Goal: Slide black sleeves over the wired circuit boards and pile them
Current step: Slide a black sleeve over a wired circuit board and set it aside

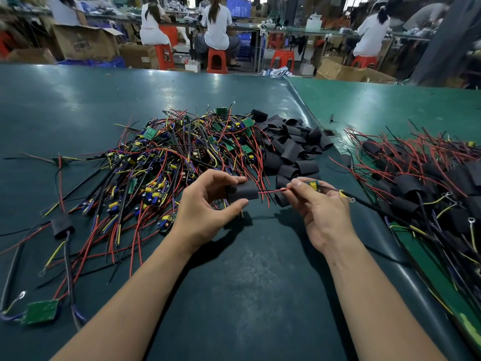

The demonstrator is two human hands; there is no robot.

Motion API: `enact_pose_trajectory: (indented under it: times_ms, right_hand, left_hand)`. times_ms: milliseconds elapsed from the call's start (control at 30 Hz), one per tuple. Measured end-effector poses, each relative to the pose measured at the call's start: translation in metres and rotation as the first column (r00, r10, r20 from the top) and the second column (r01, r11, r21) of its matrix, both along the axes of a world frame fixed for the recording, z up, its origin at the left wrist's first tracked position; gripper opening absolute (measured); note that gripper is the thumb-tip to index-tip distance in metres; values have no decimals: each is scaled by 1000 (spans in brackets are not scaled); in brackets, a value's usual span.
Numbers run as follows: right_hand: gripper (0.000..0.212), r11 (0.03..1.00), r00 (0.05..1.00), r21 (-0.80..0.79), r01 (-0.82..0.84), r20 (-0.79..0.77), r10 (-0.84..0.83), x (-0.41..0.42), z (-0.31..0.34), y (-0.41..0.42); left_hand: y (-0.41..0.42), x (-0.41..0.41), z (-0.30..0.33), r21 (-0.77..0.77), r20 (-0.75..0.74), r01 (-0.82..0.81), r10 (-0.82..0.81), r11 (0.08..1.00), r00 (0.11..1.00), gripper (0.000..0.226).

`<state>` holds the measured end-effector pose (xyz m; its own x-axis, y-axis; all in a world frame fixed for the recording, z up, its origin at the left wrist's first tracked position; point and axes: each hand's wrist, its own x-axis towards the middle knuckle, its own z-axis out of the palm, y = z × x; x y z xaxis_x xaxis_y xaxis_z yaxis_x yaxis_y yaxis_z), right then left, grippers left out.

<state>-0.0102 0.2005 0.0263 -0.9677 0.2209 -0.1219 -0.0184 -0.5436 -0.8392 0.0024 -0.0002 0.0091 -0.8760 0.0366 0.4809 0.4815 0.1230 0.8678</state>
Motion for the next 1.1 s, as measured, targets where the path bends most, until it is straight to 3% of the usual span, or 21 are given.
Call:
enact_pose_trajectory:
  times_ms: [233,333,533,700,767,900,1100]
  right_hand:
    - [3,970,984,171,-171,78,160,8,3,-13]
    - [18,957,983,225,-182,77,169,10,3,-16]
    - [14,954,983,235,-185,29,183,13,5,-18]
    - [27,939,952,159,-304,18,305,14,5,-21]
    - [21,936,964,239,-258,-2,266,14,4,-21]
    - [12,911,985,394,-125,-57,160,14,2,-20]
    - [15,937,989,334,-107,-61,134,14,2,-22]
  left_hand:
    - [0,2,0,-153,-93,-75,61,985,994,35]
    - [4,5,-1,-235,-132,-61,30,970,991,35]
    - [5,5,-1,-487,-205,-220,134,845,969,39]
    - [4,3,2,-512,-80,-162,141,844,987,48]
    - [4,3,3,-484,-60,-152,141,862,988,47]
    - [5,5,4,-471,-108,-209,180,857,978,45]
    - [6,8,2,-510,-187,-252,180,823,966,39]
